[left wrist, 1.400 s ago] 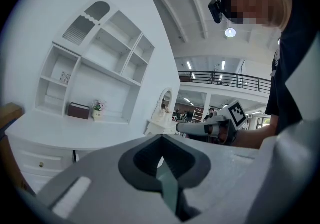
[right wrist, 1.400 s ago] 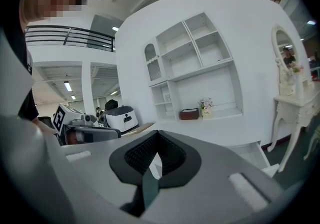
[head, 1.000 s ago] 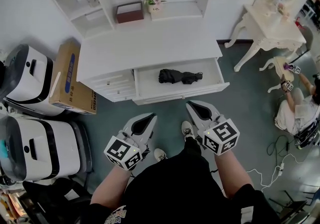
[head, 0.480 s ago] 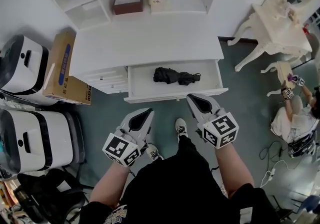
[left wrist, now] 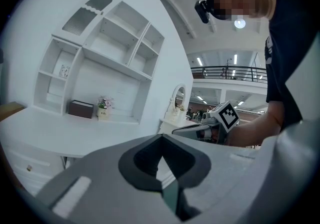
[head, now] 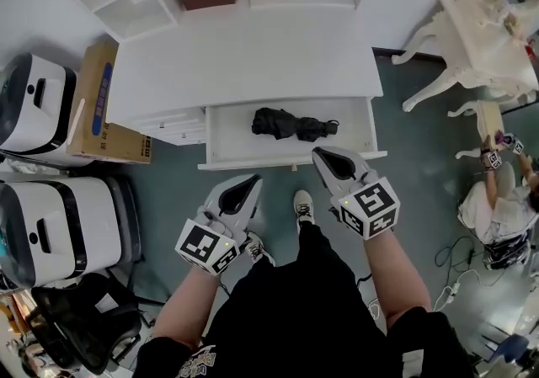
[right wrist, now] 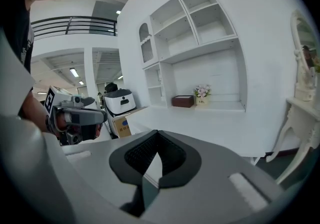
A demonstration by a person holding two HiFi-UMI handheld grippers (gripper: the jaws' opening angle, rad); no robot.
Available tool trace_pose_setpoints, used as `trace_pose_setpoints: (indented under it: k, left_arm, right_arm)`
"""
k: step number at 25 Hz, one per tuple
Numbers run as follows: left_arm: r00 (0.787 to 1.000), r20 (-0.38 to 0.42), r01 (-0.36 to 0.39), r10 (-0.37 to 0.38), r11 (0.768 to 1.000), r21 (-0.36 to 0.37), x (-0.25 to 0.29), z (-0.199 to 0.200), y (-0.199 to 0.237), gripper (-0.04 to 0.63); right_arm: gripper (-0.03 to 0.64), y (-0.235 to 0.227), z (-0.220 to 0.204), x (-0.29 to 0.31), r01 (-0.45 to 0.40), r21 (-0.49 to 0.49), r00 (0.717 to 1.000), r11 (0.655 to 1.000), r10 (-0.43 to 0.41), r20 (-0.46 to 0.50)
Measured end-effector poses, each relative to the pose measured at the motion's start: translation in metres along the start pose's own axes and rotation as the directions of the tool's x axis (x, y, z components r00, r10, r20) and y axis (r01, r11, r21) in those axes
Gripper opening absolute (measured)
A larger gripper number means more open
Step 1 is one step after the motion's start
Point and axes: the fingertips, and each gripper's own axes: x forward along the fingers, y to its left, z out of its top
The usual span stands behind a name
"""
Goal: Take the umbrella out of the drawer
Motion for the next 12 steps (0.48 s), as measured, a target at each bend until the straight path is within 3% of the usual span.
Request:
trace_pose_setpoints:
  k: [12]
  left_arm:
    - [0.999,-0.025,-0.045,0.044,0.999,-0.021,0.057,-0.027,0.013,0.000]
  right_arm:
    - [0.049,-0.043,-0.020,0.035,-0.110,-0.039,0.992,0.993,0.108,-0.066]
